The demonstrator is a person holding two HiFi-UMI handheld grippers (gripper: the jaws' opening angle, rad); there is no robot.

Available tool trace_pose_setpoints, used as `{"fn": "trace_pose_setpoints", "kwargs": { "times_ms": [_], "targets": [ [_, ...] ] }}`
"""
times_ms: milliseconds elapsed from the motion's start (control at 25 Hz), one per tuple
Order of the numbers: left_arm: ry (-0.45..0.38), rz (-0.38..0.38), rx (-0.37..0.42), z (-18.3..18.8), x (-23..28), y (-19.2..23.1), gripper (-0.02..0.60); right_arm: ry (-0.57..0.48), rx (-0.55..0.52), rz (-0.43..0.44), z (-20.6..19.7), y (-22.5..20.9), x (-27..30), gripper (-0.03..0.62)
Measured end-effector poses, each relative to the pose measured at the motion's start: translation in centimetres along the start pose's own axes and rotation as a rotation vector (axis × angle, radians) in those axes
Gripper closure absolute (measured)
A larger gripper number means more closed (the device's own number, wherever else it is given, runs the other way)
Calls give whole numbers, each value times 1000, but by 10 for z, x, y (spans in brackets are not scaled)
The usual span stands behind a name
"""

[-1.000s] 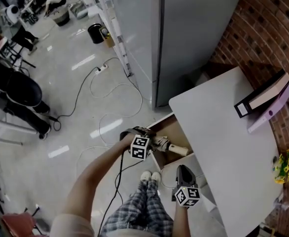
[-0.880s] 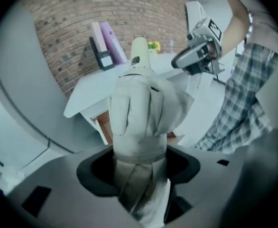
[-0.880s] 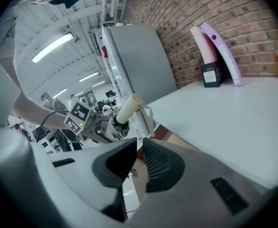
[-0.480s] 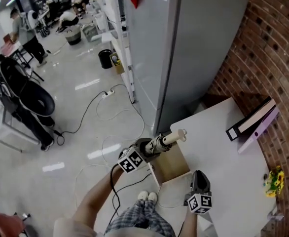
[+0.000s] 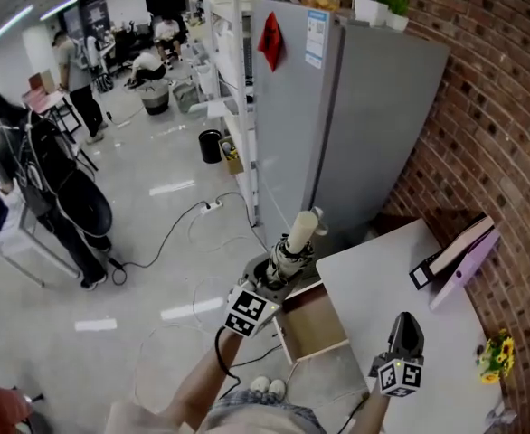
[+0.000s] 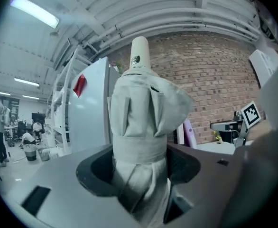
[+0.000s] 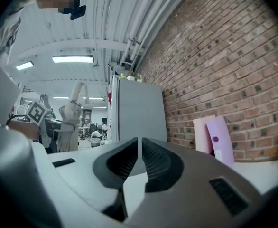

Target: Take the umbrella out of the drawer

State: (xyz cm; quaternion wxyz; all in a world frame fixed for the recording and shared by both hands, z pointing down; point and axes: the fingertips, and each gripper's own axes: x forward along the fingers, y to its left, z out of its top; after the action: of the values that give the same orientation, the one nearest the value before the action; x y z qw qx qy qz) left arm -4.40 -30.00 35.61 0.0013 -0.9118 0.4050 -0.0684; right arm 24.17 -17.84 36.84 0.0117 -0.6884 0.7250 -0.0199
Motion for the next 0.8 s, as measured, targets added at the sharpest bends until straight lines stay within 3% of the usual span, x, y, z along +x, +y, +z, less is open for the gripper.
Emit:
{"fn": "trace_pose_setpoints", "kwargs": {
  "times_ms": [400, 800],
  "targets": [
    [-120, 178, 3, 38, -55, 13, 298, -55, -69, -9, 34, -13, -9, 566],
    [-97, 187, -1, 29, -48, 4, 298, -42, -111, -39, 40, -30, -14, 576]
  ]
}}
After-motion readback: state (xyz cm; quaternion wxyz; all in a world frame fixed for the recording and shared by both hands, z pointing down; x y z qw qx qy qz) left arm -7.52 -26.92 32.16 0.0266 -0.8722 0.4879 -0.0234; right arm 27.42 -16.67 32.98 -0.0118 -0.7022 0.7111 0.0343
